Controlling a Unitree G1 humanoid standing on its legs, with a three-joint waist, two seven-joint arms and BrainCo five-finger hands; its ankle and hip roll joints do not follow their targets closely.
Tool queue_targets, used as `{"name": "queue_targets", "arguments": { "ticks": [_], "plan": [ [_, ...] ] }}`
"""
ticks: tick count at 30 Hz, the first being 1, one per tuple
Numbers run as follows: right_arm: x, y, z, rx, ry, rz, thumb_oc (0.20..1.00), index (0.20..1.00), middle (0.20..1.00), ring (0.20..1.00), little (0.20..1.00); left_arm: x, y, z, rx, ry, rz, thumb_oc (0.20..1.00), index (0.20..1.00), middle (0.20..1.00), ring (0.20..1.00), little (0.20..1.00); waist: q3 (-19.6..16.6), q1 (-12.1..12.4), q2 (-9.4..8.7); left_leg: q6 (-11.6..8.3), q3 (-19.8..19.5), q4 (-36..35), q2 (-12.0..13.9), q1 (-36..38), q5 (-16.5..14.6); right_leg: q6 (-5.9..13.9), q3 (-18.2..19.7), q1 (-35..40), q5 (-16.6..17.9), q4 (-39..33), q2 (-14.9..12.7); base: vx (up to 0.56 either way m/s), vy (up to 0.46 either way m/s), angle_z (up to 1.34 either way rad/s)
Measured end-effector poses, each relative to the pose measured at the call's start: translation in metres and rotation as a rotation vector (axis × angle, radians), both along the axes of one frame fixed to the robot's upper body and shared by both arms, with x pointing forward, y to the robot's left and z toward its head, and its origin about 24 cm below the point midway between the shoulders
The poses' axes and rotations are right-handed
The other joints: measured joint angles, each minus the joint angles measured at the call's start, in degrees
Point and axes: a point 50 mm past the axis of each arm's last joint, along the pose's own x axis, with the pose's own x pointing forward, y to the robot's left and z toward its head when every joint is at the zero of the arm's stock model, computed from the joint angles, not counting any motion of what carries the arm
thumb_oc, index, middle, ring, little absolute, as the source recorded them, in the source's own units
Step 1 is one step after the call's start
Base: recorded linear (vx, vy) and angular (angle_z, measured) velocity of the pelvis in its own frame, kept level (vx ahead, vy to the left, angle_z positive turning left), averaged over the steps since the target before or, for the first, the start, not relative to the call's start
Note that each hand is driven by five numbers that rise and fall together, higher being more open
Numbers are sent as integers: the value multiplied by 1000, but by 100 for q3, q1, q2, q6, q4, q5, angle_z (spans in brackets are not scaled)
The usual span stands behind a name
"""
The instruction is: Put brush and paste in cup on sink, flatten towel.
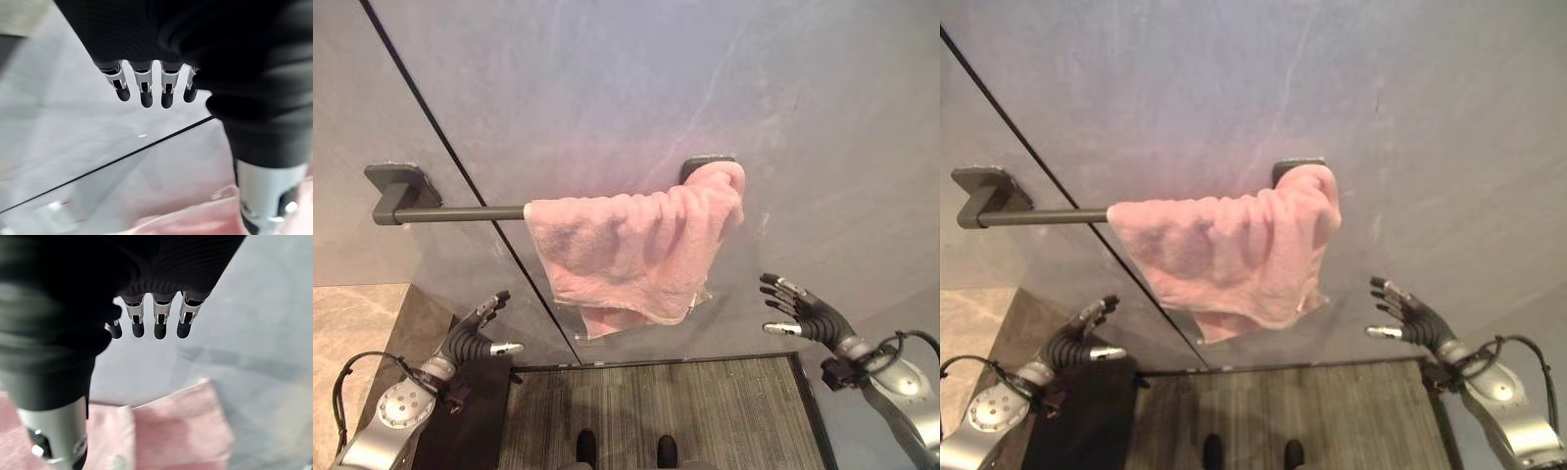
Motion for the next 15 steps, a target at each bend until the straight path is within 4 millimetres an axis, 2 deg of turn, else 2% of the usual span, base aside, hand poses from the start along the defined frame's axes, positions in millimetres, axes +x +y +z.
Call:
{"name": "queue_targets", "arguments": {
  "ticks": [2, 4, 6, 11, 15],
  "plan": [
    [17, 19, 8, 5, -28, 66, 1000, 1000, 1000, 1000, 1000, 16, -14, 8, -18, -38, -54, 1000, 1000, 1000, 1000, 1000, 5, 3, 8, -3, 2, 0, 0, -1, 11, 2, 7, -4, 1, 0, 1, 0, 0, 0],
    [23, 29, 14, 34, -57, 91, 1000, 1000, 1000, 1000, 1000, 23, -22, 14, -28, -66, -84, 1000, 1000, 1000, 1000, 1000, 5, 20, 8, -5, 1, 1, 1, -4, 12, 2, 6, -7, 1, 0, 1, -18, 32, -2],
    [38, 55, 18, 57, -76, 149, 1000, 1000, 1000, 1000, 1000, 37, -42, 17, -114, -101, -112, 1000, 1000, 1000, 1000, 1000, 8, 19, 13, -5, 64, 0, 3, 0, 12, 9, 78, -36, 12, 0, 2, -13, 21, -14],
    [44, 84, 19, 112, -95, 214, 1000, 1000, 1000, 1000, 1000, 43, -64, 24, -174, -146, -165, 1000, 1000, 1000, 1000, 1000, 16, -4, -3, -6, 162, 0, 14, -3, 11, 0, 152, -88, 34, 0, 7, 5, 14, -9],
    [45, 94, 19, 136, -100, 232, 1000, 1000, 1000, 1000, 1000, 44, -70, 26, -196, -163, -172, 1000, 1000, 1000, 1000, 1000, 56, -2, -63, -6, 192, 0, 25, 18, 11, 6, 190, -89, 42, -1, 15, 10, 11, -5]
  ]
}}
